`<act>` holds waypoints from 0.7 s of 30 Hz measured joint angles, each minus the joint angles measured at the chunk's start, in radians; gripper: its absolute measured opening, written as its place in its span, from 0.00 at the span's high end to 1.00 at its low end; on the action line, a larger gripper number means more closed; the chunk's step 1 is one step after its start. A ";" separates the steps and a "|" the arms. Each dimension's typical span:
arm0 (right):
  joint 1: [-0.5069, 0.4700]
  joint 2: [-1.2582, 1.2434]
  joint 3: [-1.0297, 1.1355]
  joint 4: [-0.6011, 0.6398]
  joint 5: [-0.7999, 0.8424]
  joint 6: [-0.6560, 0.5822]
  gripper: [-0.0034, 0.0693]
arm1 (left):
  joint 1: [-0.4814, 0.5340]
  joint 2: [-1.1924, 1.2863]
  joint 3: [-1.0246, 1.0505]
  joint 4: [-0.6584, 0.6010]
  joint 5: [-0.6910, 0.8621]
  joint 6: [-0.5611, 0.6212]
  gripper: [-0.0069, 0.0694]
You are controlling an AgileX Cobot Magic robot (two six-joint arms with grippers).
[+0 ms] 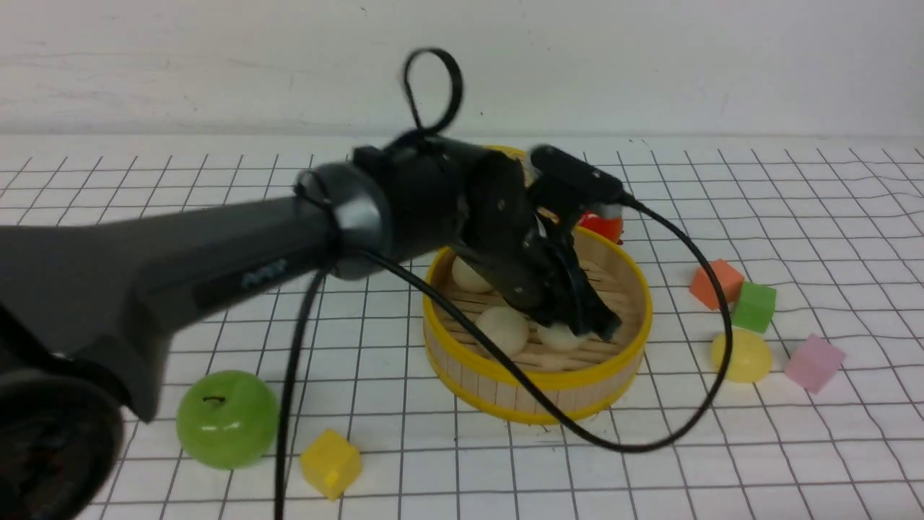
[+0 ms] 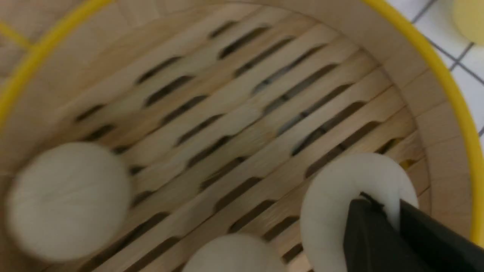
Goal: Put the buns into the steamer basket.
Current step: Use the left arm to put the steamed stuffed bun into the steamer, then use the right arm to grab a steamed stuffed bun
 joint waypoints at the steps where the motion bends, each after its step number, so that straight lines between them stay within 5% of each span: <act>1: 0.000 0.000 0.000 0.000 0.000 0.000 0.62 | -0.002 0.018 0.000 0.000 -0.016 0.002 0.84; 14: 0.000 0.000 0.000 0.000 0.000 0.000 0.62 | 0.001 0.010 0.001 -0.108 -0.036 0.002 0.35; 18: 0.000 0.000 0.000 0.000 0.000 0.000 0.62 | 0.001 -0.076 0.001 -0.152 0.019 0.001 0.33; 21: 0.000 0.000 0.000 0.000 0.000 0.000 0.62 | 0.001 -0.176 0.001 -0.158 0.100 0.001 0.41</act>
